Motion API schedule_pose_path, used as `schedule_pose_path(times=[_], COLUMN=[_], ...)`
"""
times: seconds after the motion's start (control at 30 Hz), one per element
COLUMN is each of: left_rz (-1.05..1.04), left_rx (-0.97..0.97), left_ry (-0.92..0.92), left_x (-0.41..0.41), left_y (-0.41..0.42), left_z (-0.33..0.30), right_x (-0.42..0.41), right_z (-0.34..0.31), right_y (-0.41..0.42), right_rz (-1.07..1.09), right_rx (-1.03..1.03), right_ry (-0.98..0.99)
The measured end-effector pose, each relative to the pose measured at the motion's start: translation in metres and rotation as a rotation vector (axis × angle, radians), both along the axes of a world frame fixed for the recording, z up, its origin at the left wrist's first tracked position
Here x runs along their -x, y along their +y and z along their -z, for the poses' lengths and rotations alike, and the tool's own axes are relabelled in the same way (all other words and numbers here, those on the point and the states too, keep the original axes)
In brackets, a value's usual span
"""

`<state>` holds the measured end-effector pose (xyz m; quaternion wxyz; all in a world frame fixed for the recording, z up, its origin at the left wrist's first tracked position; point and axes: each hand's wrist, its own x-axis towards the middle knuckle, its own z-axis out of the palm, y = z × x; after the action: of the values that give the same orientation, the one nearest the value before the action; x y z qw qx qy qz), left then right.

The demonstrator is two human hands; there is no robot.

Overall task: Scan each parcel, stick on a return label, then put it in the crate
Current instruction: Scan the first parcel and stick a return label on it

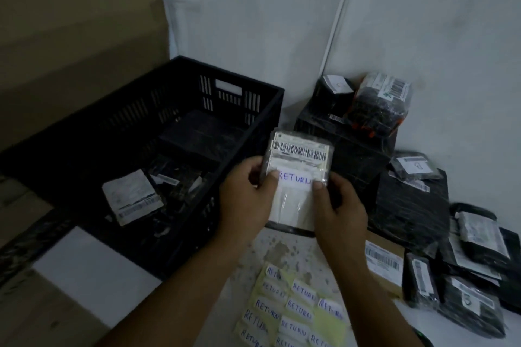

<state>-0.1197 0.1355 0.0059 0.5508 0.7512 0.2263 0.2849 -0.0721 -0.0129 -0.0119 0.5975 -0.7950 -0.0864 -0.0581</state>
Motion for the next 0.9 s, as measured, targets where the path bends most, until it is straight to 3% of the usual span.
schedule_pose_path(times=[0.17, 0.43, 0.53, 0.7, 0.9], left_rz=[-0.053, -0.258, -0.308, -0.274, -0.137], left_rx=[-0.074, -0.040, -0.031, -0.049, 0.172], left_ry=[-0.079, -0.023, 0.110, 0.485, 0.739], left_x=[0.011, 0.033, 0.032, 0.021, -0.014], left_y=[0.051, 0.170, 0.214, 0.274, 0.304], left_z=[-0.057, -0.063, -0.047, -0.014, 0.021], right_x=[0.002, -0.005, -0.009, -0.018, -0.023], right_z=[-0.055, -0.063, -0.051, -0.039, -0.029], right_y=[0.047, 0.140, 0.167, 0.205, 0.225], right_rz=[-0.095, -0.190, -0.229, -0.260, -0.294], right_rx=[-0.145, -0.019, 0.096, 0.313, 0.492], right_ry=[-0.048, -0.143, -0.187, -0.308, -0.296])
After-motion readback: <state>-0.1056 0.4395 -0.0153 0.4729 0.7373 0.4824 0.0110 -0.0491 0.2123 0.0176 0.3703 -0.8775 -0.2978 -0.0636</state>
